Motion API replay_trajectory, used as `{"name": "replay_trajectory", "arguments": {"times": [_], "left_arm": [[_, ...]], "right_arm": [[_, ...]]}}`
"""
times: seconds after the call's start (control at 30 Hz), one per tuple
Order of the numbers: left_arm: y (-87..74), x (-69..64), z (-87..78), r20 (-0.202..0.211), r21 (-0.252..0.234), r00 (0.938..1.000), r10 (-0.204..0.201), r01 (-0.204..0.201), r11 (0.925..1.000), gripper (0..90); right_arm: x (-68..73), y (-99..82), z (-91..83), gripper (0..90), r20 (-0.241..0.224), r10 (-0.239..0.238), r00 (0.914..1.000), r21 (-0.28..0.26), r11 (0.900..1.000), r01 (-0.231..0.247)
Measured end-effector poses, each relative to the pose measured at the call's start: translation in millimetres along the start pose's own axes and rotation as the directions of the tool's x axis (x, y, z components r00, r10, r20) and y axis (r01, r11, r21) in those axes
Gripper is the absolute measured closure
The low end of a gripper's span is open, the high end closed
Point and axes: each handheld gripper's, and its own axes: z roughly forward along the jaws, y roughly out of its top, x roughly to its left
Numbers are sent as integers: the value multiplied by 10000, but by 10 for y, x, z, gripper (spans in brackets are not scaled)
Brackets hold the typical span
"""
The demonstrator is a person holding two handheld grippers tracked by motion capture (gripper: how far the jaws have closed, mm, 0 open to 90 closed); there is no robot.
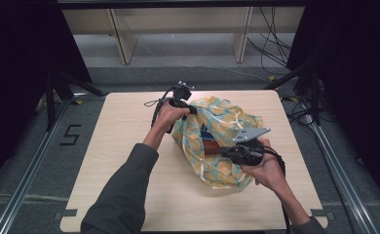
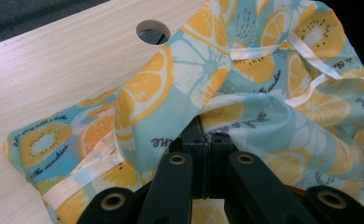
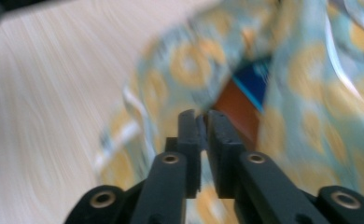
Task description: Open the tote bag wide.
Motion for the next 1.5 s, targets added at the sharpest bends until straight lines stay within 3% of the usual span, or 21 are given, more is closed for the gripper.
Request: {"name": "replay_trajectory", "arguments": {"times": [0.2, 0.3, 0.33, 0.37, 0.4, 0.47, 0.6, 0.63, 0.7, 0.73, 0.83, 0.9, 0.97, 1.07, 1.13, 1.2, 1.23, 1.3, 1.4, 1.43, 1.5], "left_arm": [[30, -18, -9, -121, 307, 9991, 417, -414, 9987, 888], [28, -31, 9, -152, 335, 9993, 347, -342, 9989, 886], [27, -52, 33, -177, 83, 9998, 47, -45, 10000, 886], [35, -20, 6, -207, 528, 9983, 546, -534, 9972, 886], [35, -20, 6, -207, 528, 9983, 546, -534, 9972, 886], [37, -24, 37, -246, 457, 9989, 389, -378, 9982, 885], [53, 12, 57, -266, 560, 9988, 400, -385, 9977, 886], [59, 34, 82, -301, 678, 9989, 367, -346, 9971, 890], [59, 41, 102, -291, 741, 9988, 387, -364, 9966, 890], [51, 44, 129, -306, 783, 9991, 299, -274, 9966, 890], [35, 39, 147, -487, 723, 9984, 299, -263, 9970, 890], [31, 37, 136, -322, 668, 9987, 386, -364, 9971, 890], [36, 37, 100, -256, 553, 9989, 381, -366, 9978, 888], [44, 35, 55, -340, 542, 9983, 474, -455, 9975, 886], [35, 53, 37, -396, 499, 9984, 415, -395, 9980, 882], [22, 59, 43, -430, 599, 9980, 463, -437, 9973, 880], [8, 58, 60, -436, 585, 9982, 415, -389, 9975, 872], [0, 65, 76, -404, 532, 9986, 345, -324, 9981, 872], [-1, 62, 100, -462, 597, 9983, 355, -327, 9977, 872], [5, 57, 122, -439, 520, 9986, 289, -267, 9983, 872], [-2, 58, 132, -388, 545, 9985, 387, -365, 9978, 872]], "right_arm": [[300, 125, 290, 545, -720, 274, 9970, -222, 9993, -291], [447, 136, 478, 527, -418, -48, 9991, -79, 10000, 44], [460, 136, 551, 540, -314, -470, 9984, -61, 9989, 468], [501, 133, 600, 621, -22, -417, 9991, 264, 9988, 417], [512, 121, 670, 736, 133, -688, 9975, 297, 9972, 684], [502, 97, 753, 892, -178, -899, 9958, 486, 9947, 907], [610, 38, 833, 900, -887, -1265, 9880, 671, 9889, 1327], [749, 0, 895, 900, -1334, -1694, 9765, 882, 9793, 1820], [831, -27, 933, 900, -1339, -1890, 9728, 1027, 9737, 2033], [934, -84, 1042, 900, -1326, -2529, 9584, 1476, 9511, 2714], [943, -135, 1116, 900, -1307, -2488, 9597, 1683, 9484, 2688], [874, -158, 1114, 861, -1642, -1731, 9711, 1465, 9693, 1976], [799, -94, 1008, 755, -1870, -1397, 9724, 989, 9821, 1601], [671, -3, 835, 690, -1485, -1432, 9785, 404, 9878, 1507], [410, 82, 489, 642, -871, -312, 9957, -103, 9995, 305], [328, 89, 426, 636, -672, -244, 9974, -234, 9995, 229], [122, 66, 259, 624, 290, 45, 9996, -60, 10000, -44], [-23, -22, 226, 599, 1035, 273, 9943, 444, 9985, -320], [-105, -109, 238, 575, 1385, 476, 9892, 930, 9938, -609], [-160, -205, 364, 534, 1965, 162, 9804, 1597, 9860, -483], [-188, -254, 462, 512, 2260, 125, 9741, 1871, 9807, -560]]}}
